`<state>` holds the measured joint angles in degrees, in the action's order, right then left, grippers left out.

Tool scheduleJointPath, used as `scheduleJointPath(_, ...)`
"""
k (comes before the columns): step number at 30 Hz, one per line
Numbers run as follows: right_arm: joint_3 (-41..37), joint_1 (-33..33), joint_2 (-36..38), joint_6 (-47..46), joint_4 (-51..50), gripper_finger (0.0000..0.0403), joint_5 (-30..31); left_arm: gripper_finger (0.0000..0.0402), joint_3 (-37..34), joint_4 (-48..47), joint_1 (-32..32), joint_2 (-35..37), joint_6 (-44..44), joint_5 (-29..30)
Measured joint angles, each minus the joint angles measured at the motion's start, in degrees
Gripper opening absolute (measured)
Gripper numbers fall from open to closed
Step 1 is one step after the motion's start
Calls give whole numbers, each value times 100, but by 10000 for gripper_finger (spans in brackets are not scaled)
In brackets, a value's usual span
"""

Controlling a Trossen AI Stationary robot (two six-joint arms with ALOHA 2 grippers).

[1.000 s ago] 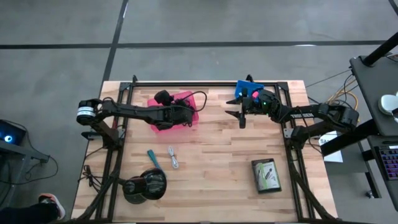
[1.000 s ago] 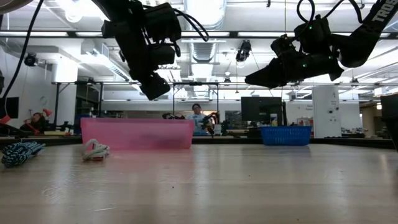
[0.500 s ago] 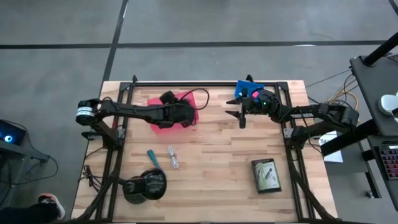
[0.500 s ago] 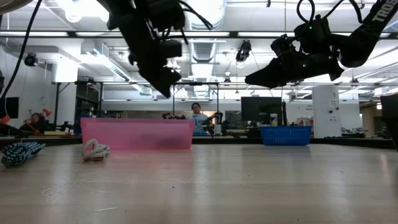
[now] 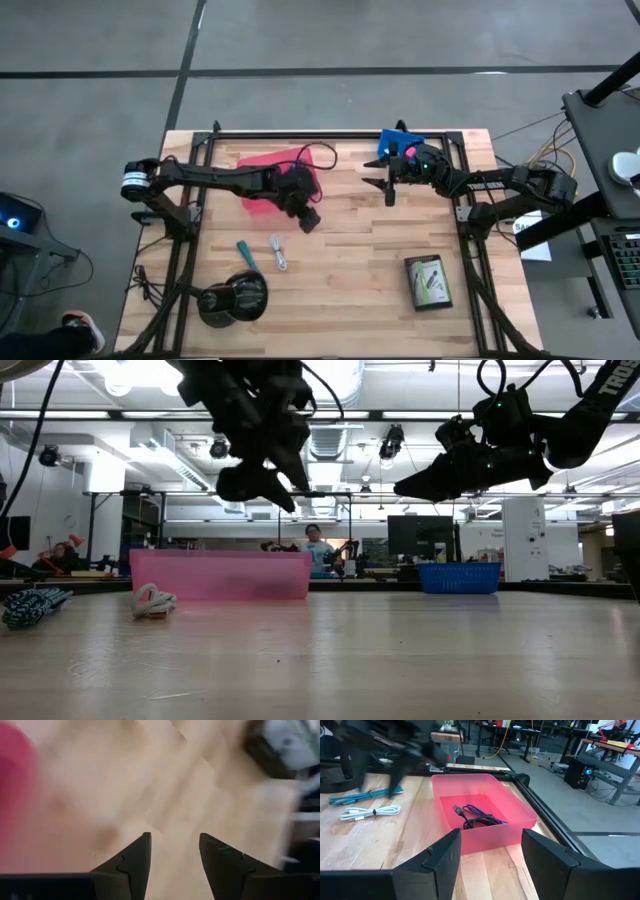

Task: Pick and place items into bin
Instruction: Put the white cable wire into the pink bin

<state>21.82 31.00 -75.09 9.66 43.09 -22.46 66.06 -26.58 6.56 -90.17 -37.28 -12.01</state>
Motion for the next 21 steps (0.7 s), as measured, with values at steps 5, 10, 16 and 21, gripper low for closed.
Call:
scheduleJointPath(5, 0, -1, 0, -1, 0, 196, 0, 151, 0, -276, -103, 0, -1347, -991)
scheduleJointPath(10, 0, -2, 0, -1, -2, 196, 0, 151, 0, -1161, -258, 0, -2441, -1298)
scheduleJointPath(16, 0, -2, 0, -1, -2, 196, 0, 151, 0, -2354, -392, -4, -2844, -893)
scheduleJointPath(21, 0, 0, 0, -1, -2, 196, 0, 151, 0, -2866, -407, -7, -3157, 197)
